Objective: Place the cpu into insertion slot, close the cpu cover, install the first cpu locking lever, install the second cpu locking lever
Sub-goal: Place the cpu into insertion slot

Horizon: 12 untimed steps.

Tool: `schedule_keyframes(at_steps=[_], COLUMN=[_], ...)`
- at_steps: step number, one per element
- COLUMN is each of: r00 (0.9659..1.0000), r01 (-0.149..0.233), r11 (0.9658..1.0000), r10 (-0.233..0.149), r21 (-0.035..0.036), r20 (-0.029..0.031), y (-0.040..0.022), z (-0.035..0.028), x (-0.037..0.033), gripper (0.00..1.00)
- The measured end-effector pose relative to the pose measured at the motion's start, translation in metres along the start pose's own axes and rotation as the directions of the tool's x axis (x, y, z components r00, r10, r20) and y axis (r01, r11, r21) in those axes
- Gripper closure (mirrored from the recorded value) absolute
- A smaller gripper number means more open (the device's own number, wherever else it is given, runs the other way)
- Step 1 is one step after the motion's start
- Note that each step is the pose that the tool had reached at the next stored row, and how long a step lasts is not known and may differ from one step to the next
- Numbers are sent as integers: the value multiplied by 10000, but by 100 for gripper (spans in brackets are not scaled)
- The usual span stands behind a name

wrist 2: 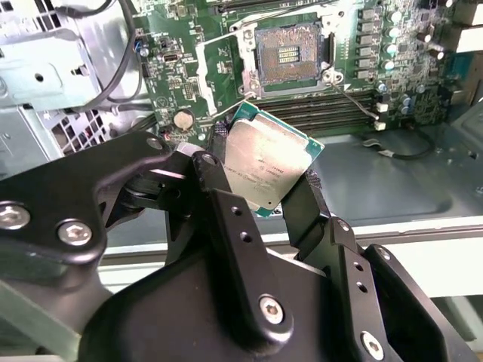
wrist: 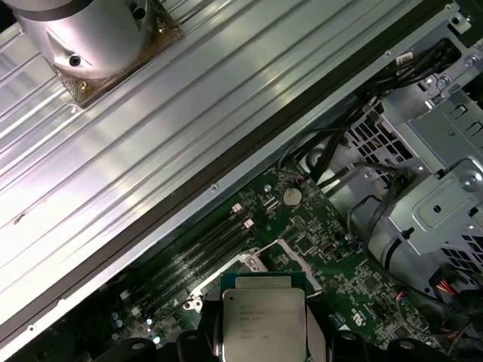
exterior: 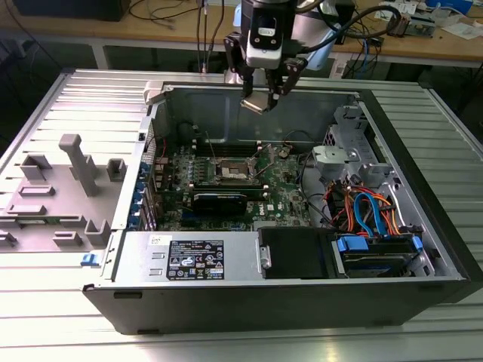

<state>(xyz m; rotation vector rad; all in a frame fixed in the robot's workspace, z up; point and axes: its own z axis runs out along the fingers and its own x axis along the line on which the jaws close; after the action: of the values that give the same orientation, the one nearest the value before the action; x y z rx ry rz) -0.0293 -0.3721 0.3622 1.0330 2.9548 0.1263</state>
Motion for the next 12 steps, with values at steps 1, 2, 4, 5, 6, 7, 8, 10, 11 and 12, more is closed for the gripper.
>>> schedule_keyframes(at_steps=[1, 2, 4, 5, 6, 7, 8, 10, 11, 12], r00=[10000, 9997, 9984, 9979, 9977, 9976, 9976, 9975, 9975, 9974], r01=[-89, -238, -568, -638, -678, -692, -695, -703, -708, -719], r11=[10000, 9997, 9984, 9980, 9977, 9976, 9976, 9975, 9975, 9974], r10=[89, 238, 568, 638, 678, 692, 695, 703, 708, 719], r21=[-2, -4, -12, -15, -16, -17, -16, -15, -15, -15], r20=[7, 20, 45, 49, 52, 53, 54, 55, 56, 57], y=[0, -1, -1, -1, -1, -2, -3, -4, -4, -5], z=[2, 5, 9, 12, 17, 26, 37, 50, 55, 60], x=[0, 0, 0, 0, 0, -1, -1, -1, -1, -1], gripper=[46, 46, 46, 46, 46, 46, 46, 46, 46, 46])
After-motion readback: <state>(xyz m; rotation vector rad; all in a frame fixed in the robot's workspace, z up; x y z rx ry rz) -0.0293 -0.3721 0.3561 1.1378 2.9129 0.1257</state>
